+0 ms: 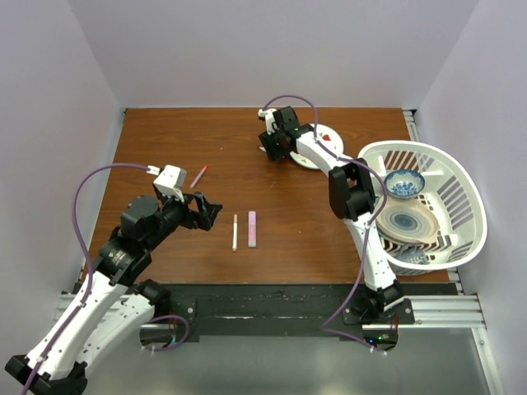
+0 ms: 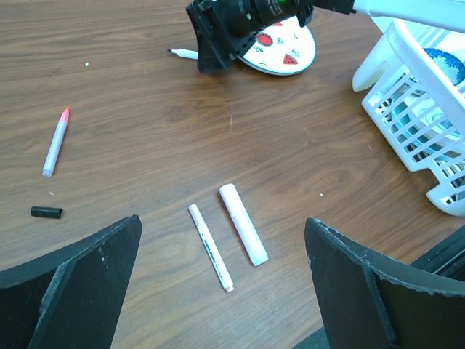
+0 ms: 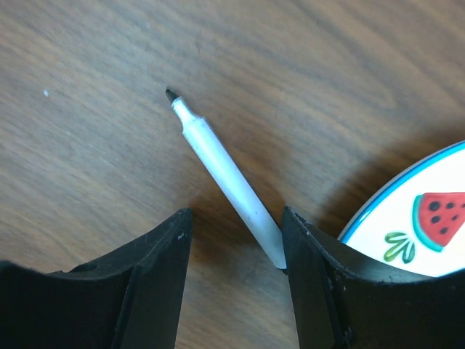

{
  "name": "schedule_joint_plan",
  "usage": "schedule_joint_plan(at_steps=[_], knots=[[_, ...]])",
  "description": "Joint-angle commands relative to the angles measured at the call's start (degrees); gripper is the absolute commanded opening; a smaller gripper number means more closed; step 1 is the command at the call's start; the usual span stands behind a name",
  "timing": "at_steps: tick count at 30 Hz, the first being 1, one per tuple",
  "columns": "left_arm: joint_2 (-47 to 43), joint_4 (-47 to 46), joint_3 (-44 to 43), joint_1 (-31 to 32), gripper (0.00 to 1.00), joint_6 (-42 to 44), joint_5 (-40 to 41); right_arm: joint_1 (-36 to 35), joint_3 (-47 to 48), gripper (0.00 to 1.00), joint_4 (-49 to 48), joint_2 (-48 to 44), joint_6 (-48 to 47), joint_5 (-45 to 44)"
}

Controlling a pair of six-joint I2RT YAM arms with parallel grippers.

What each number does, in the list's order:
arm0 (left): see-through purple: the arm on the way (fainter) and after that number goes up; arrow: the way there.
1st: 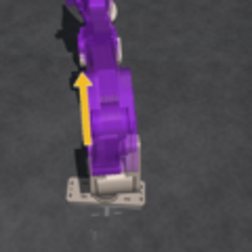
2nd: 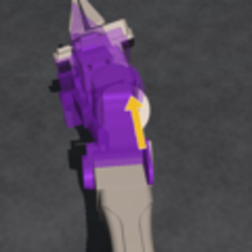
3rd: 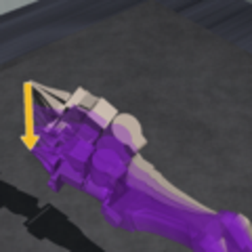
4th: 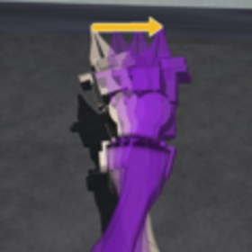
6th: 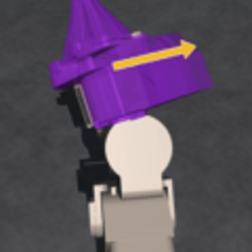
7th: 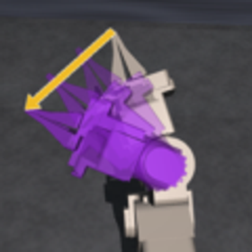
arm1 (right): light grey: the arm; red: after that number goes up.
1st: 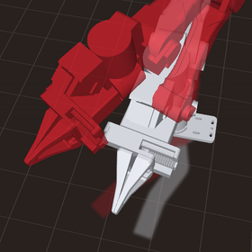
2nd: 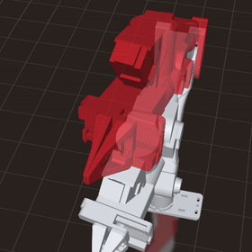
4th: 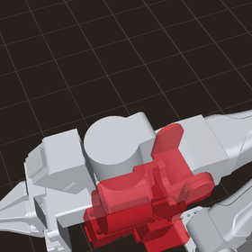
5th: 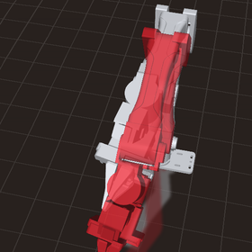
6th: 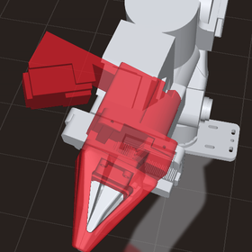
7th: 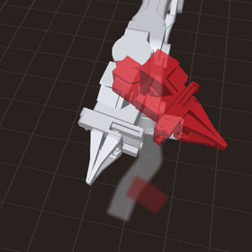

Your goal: Insert the pens into the pen caps

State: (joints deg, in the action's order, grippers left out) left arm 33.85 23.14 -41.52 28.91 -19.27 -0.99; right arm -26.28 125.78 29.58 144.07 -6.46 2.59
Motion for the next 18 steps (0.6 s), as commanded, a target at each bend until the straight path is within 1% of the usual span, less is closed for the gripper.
schedule_joint_plan(at_steps=[1,4,5,7,8,9,10,11,12,13,14,15,16,17,18], knots=[[-0.71,-2.92,0.12,-0.25,0.98,1.34,0.38,0.09,-0.71,0.53,-0.23,-0.19,-0.13,0.66],[-1.15,-2.92,0.12,-0.25,0.97,1.34,0.29,0.18,-1.93,0.42,-0.23,-0.89,-0.31,0.23],[-1.67,-2.92,0.21,-0.34,0.96,1.34,0.38,0.18,-3.59,0.34,-0.84,-1.42,-0.48,-0.65],[-2.2,-3.36,0.56,-0.25,0.96,1.08,0.82,0.0,-5.97,0.26,-1.89,-3.79,-0.4,-1.27],[-2.47,-3.45,0.73,-0.25,0.96,0.99,0.82,0.0,-9.11,0.16,-3.2,-5.01,0.3,-1.53],[-2.47,-3.62,0.91,-0.34,0.96,0.9,0.82,-0.08,-11.06,0.11,-4.09,-6.33,1.09,-1.45],[-2.29,-3.62,0.82,-0.25,0.95,0.9,0.91,0.0,-13.25,0.06,-5.14,-9.56,1.97,-1.1],[-1.6,-3.28,0.65,-0.34,0.93,0.64,0.82,-0.17,-18.15,0.01,-7.76,-11.34,3.54,-0.23],[-1.15,-2.66,0.21,-0.25,0.92,0.2,0.82,-0.35,-20.98,0.0,-9.61,-13.36,4.34,0.91],[-0.72,-2.22,0.03,-0.25,0.9,-1.02,0.82,-0.7,-23.88,0.0,-11.55,-17.81,5.22,1.1],[0.25,-1.61,-0.23,-0.34,0.88,-2.25,2.21,-1.05,-29.3,0.0,-15.05,-19.86,6.1,1.45],[0.78,-0.47,-0.75,-0.25,0.87,-3.66,2.4,-1.57,-31.8,0.0,-16.39,-22.32,8.11,2.06],[1.31,-0.11,-1.02,-0.34,0.86,-6.98,1.88,-2.01,-33.91,0.0,-17.27,-24.52,9.09,3.03],[2.53,0.24,-1.2,-0.25,0.85,-8.67,1.44,-2.37,-38.54,0.0,-19.28,-29.32,11.62,3.38],[3.32,0.94,-1.63,-0.34,0.85,-10.34,1.35,-3.15,-41.02,0.0,-20.43,-31.72,13.12,4.0]])
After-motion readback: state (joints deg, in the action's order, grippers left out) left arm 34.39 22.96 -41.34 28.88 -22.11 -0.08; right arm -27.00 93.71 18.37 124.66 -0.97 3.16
